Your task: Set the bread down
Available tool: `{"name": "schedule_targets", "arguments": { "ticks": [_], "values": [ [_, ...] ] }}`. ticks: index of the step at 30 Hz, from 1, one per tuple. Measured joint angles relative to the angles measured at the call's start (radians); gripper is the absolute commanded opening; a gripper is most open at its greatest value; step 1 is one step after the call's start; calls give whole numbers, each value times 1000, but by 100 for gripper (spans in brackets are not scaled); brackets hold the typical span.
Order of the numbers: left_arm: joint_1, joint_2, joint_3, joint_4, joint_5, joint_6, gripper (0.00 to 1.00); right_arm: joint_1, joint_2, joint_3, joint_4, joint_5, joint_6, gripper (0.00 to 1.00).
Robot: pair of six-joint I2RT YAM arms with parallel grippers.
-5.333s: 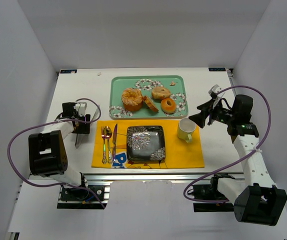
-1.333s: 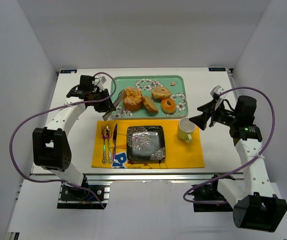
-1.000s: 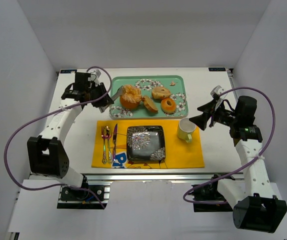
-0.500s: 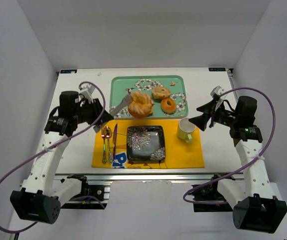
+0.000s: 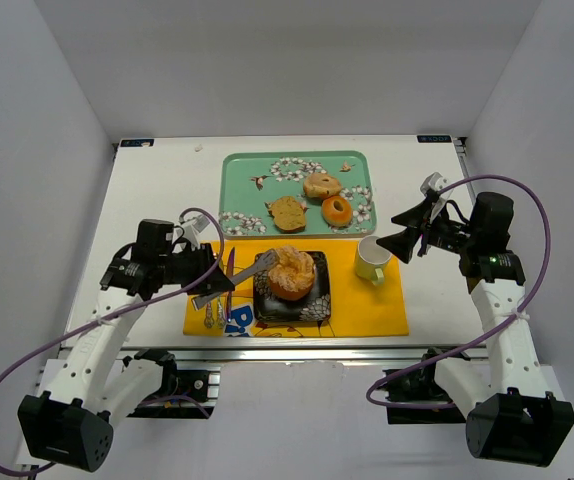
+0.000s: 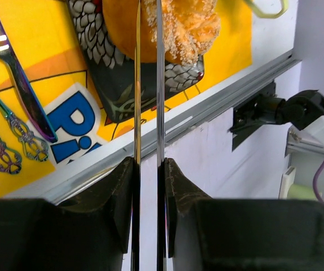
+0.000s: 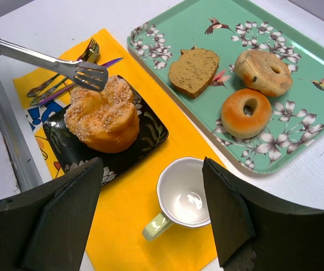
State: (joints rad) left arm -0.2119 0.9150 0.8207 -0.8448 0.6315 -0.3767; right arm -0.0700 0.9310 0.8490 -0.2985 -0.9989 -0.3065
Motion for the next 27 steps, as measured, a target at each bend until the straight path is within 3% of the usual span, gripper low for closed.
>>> {"name": "schedule_targets", "arguments": {
  "ticks": [3, 16, 22, 27],
  "values": [
    [-6, -5, -10, -11, -9, 5, 41, 0, 0, 0, 0, 0, 2, 76],
    [-6, -38, 106, -74, -82, 20, 53, 0, 0, 0, -16, -1, 4, 76],
    [-6, -35, 154, -83, -116, 19, 53, 0, 0, 0, -17, -7, 3, 76],
    [-6, 31, 197, -38, -171, -5, 48, 0, 0, 0, -17, -12, 3, 76]
  ]
}}
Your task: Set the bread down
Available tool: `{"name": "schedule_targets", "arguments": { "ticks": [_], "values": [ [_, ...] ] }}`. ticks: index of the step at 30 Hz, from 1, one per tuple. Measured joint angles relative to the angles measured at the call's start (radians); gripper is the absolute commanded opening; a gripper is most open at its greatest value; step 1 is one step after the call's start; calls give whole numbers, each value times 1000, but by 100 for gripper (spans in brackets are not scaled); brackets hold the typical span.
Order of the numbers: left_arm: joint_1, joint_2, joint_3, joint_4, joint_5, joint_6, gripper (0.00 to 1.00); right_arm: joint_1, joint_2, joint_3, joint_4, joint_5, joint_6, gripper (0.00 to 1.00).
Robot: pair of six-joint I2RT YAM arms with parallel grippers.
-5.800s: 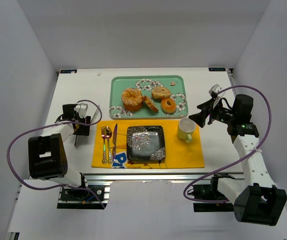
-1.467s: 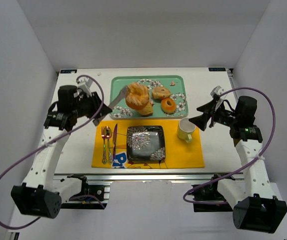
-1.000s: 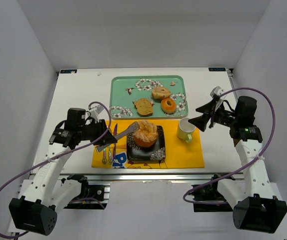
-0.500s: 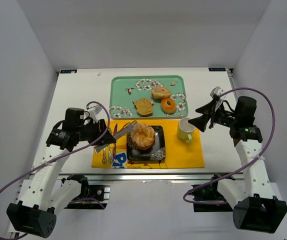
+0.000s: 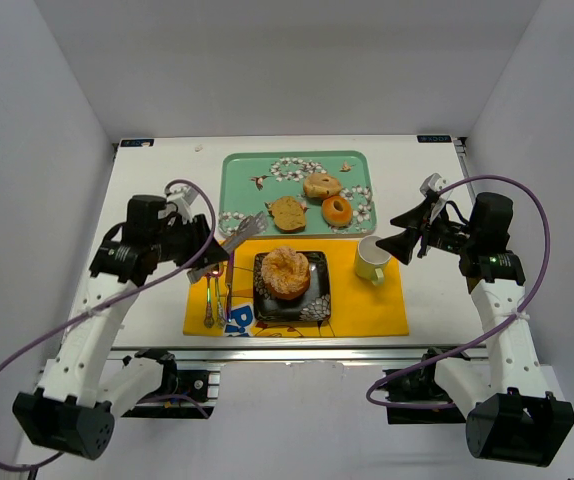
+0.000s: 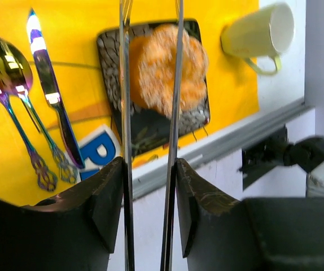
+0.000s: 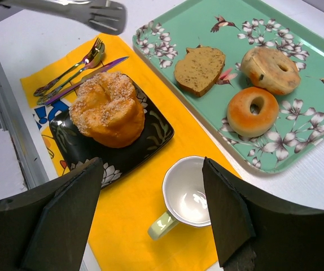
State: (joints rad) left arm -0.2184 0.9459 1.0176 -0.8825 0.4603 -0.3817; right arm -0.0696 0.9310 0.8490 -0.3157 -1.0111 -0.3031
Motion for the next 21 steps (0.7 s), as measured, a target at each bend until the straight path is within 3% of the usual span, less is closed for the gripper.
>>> {"name": "schedule_targets", "arguments": {
  "ticks": [12, 21],
  "values": [
    [0, 537, 183, 209, -41, -120, 46, 0, 0, 0, 1, -6, 0, 76],
    [0, 623, 183, 252, 22, -145, 48, 0, -2, -8, 2, -5, 0, 76]
  ]
}}
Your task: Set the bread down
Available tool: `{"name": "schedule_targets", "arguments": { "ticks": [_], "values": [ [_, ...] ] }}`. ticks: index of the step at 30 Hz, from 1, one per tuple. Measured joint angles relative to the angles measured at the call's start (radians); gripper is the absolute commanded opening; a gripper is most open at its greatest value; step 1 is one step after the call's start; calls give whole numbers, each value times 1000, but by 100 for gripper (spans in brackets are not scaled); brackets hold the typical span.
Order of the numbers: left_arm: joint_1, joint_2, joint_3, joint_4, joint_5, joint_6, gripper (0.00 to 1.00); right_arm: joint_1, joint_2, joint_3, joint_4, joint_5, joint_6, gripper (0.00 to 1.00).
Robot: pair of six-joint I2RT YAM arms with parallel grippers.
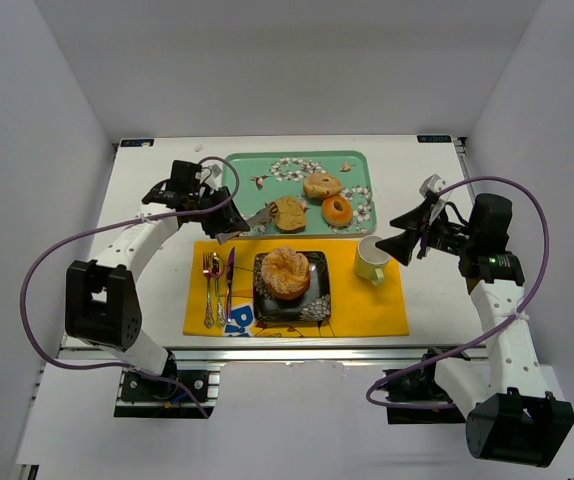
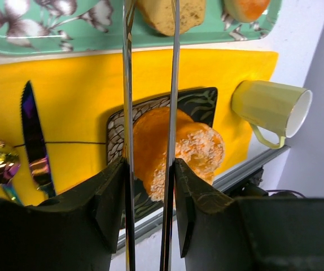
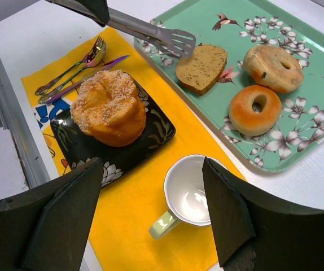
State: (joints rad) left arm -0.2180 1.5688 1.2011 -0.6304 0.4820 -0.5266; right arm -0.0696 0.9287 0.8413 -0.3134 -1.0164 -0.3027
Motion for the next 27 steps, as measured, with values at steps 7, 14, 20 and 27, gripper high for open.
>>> {"name": "schedule_targets", "arguments": {
  "ticks": [7, 14, 20, 27],
  "values": [
    [0, 18, -43, 71, 45, -24, 48, 0, 0, -3, 0, 1, 0, 76],
    [0, 47, -43, 61, 54, -16, 47, 0, 0, -3, 0, 4, 0, 76],
    [0, 51, -43, 65, 77, -19, 34, 0, 0, -5, 0, 5, 1, 76],
    [0, 69, -48, 93, 115, -40, 4, 0, 0, -5, 0, 8, 1, 76]
  ]
}}
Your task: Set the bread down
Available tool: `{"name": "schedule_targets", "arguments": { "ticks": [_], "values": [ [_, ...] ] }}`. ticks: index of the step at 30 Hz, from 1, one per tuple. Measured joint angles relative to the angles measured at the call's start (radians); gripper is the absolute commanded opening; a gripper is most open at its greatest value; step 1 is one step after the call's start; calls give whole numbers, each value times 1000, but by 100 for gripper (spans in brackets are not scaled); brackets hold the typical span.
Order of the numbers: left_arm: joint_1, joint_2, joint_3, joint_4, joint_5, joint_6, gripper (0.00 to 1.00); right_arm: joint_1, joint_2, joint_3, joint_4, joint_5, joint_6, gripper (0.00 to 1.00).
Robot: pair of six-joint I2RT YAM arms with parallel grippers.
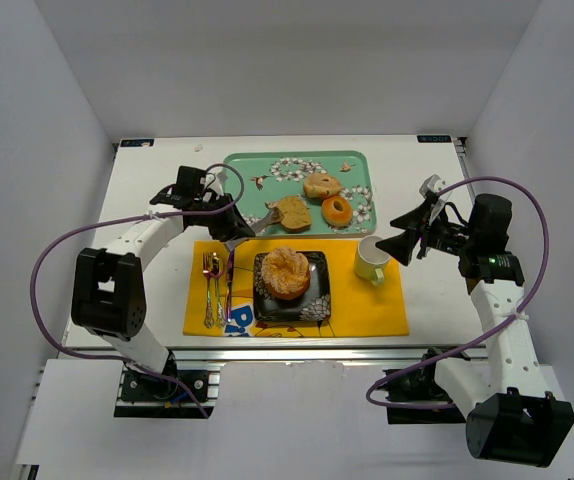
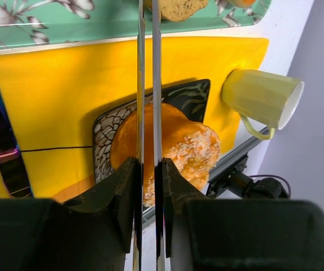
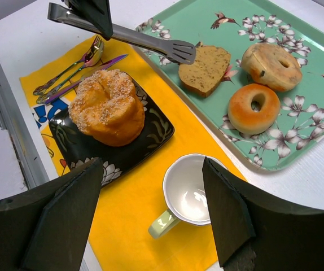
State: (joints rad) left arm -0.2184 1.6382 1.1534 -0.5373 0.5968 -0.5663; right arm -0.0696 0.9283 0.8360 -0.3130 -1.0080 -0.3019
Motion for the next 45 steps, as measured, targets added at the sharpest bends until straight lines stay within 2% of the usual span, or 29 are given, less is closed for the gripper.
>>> {"name": "schedule_targets", "arguments": {
  "ticks": [2, 6, 11, 16, 23, 29, 32, 36, 40, 43, 44, 45],
  "values": [
    [0, -2, -1, 11, 10, -10, 0, 0, 0, 0, 0, 0, 0, 76],
    [15, -58, -20, 72, 40, -62, 0, 0, -4, 0, -1, 4, 0, 76],
    [56, -222, -28, 128, 82, -115, 0, 0, -18, 0, -1, 6, -1, 76],
    [71, -414, -60, 108, 125, -113, 0, 0, -19, 0, -2, 7, -1, 76],
    [71, -756, -240, -118, 175, -85, 0, 0, -18, 0, -3, 6, -1, 76],
    [71, -990, -336, -271, 178, -107, 0, 0, -8, 0, -3, 1, -1, 76],
    [71, -1043, -366, -328, 182, -110, 0, 0, -4, 0, -4, -3, -1, 76],
    [71, -1030, -403, -386, 177, -91, 0, 0, -4, 0, -4, -9, -1, 76],
    [71, -985, -427, -426, 164, -60, 7, 0, -4, 0, -4, -12, -1, 76],
    [71, -943, -428, -428, 156, -39, 30, 0, -4, 0, -4, -13, -1, 76],
    [71, -930, -428, -426, 156, -31, 41, 0, -4, 0, -5, -13, -1, 76],
    [71, -919, -427, -426, 155, -20, 45, 0, -4, 0, -6, -13, -1, 76]
  ]
}}
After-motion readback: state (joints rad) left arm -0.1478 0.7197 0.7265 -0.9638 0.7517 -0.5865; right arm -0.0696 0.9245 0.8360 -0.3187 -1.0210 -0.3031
